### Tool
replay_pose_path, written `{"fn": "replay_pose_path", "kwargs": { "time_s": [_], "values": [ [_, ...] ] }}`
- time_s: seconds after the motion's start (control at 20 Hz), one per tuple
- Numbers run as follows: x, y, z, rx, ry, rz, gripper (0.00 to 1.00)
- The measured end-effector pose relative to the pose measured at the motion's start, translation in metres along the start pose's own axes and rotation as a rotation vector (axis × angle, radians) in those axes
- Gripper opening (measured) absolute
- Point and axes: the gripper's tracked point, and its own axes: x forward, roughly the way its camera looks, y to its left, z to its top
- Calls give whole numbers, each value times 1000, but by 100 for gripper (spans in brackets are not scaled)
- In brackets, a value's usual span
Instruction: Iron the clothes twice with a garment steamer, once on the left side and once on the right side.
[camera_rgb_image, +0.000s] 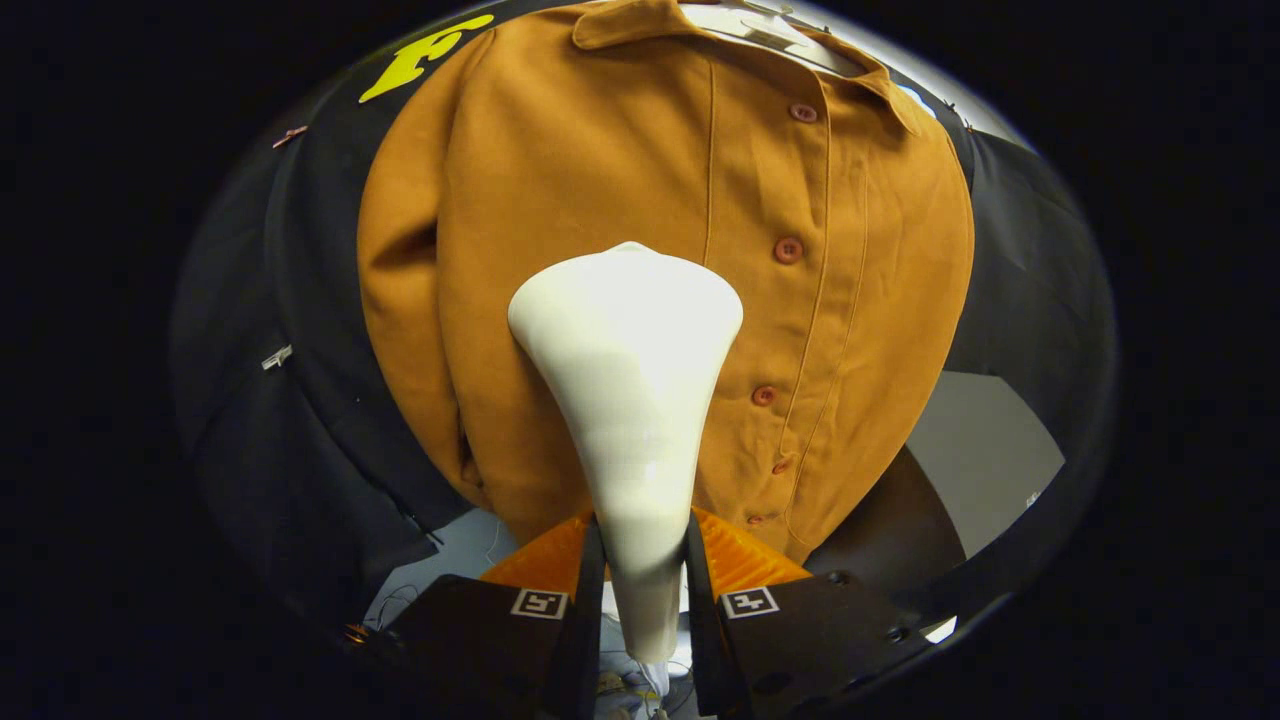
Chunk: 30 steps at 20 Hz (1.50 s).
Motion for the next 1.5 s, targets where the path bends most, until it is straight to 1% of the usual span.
{"fn": "replay_pose_path", "kwargs": {
  "time_s": [0.65, 1.1, 1.25, 1.5],
  "values": [
    [21, -4, -71, 4, 163, 19, 41],
    [10, -10, -113, 15, 243, 26, 41],
    [1, -24, -115, 32, 235, 12, 41],
    [-20, -60, -91, 80, 163, -40, 41]
  ]
}}
